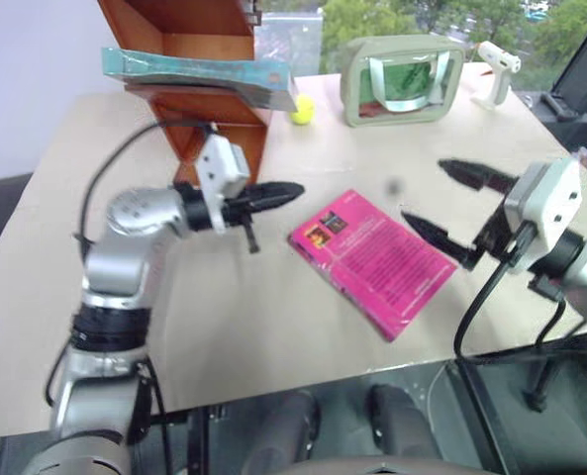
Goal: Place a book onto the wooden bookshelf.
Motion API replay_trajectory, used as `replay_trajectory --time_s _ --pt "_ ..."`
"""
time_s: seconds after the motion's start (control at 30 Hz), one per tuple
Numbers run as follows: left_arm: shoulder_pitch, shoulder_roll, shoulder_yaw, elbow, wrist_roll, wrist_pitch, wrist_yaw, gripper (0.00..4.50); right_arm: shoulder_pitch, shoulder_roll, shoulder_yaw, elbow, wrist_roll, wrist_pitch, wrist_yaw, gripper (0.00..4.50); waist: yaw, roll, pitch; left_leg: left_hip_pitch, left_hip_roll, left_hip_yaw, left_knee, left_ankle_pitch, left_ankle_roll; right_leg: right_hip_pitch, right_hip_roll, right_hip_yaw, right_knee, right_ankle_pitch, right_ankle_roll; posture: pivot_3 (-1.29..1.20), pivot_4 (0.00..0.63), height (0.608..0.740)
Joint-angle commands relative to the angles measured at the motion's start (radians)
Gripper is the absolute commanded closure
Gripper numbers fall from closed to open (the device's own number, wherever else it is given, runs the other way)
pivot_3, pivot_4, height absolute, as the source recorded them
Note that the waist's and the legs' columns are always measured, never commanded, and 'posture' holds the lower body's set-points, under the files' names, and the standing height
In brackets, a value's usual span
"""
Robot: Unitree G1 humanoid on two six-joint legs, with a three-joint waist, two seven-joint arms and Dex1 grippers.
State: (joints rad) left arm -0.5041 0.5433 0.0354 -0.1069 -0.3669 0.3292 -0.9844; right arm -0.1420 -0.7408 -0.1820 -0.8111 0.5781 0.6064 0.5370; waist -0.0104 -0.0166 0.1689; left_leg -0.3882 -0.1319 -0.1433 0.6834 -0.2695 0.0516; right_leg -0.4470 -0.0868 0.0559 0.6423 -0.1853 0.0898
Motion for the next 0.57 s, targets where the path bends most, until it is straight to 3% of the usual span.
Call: replay_trajectory --time_s 0.03,0.1,0.17,0.2,0.27,0.37,0.57 --pt "0.069 0.000 0.043 -0.024 -0.079 0.061 0.008 4.20 0.133 0.000 -0.066 -0.070 0.009 0.052 -0.037 0.36 0.001 0.000 0.000 0.000 0.000 0.000 0.000 0.000 0.000 0.000 0.000 0.000 0.000 0.000 0.000 0.00 0.150 0.740" --pt "0.131 0.025 0.049 -0.033 -0.091 0.068 -0.017 3.74 0.260 -0.005 -0.109 -0.085 -0.002 0.038 -0.005 0.00 0.005 0.000 0.000 0.001 0.000 0.000 0.000 0.000 0.000 0.001 0.000 0.000 0.000 0.000 0.000 0.00 0.150 0.740" --pt "0.189 0.038 0.070 -0.053 -0.097 0.060 -0.006 2.82 0.372 0.001 -0.168 -0.087 -0.010 0.017 0.020 0.00 0.006 0.000 0.000 0.002 0.000 0.001 -0.001 0.000 0.000 0.002 0.000 0.001 0.000 0.000 0.000 0.00 0.150 0.740" --pt "0.218 0.046 0.082 -0.067 -0.104 0.055 -0.007 2.15 0.422 -0.002 -0.196 -0.085 -0.017 0.006 0.039 0.00 0.007 0.000 0.000 0.003 0.000 0.002 -0.001 0.000 0.000 0.002 0.000 0.001 0.000 0.000 0.000 0.00 0.150 0.740" --pt "0.268 0.060 0.103 -0.091 -0.105 0.039 -0.008 1.49 0.500 0.002 -0.247 -0.082 -0.020 -0.013 0.069 0.00 0.011 0.000 0.000 0.005 0.000 0.002 -0.002 -0.001 0.000 0.005 0.000 0.001 -0.001 0.000 0.000 0.00 0.150 0.740" --pt "0.385 0.122 0.186 -0.125 -0.121 0.020 -0.040 0.06 0.647 0.015 -0.367 -0.072 -0.021 -0.057 0.153 0.00 0.013 0.001 0.000 0.009 0.001 0.002 -0.003 -0.003 0.004 0.009 0.000 0.001 -0.002 0.000 0.000 0.00 0.150 0.740" --pt "0.532 0.245 0.294 -0.130 -0.135 0.004 -0.109 0.06 0.758 0.011 -0.543 -0.048 -0.012 -0.106 0.249 0.00 0.018 0.002 -0.001 0.013 0.003 0.002 -0.005 -0.006 0.000 0.013 0.001 0.000 -0.005 -0.001 0.001 0.00 0.150 0.740"
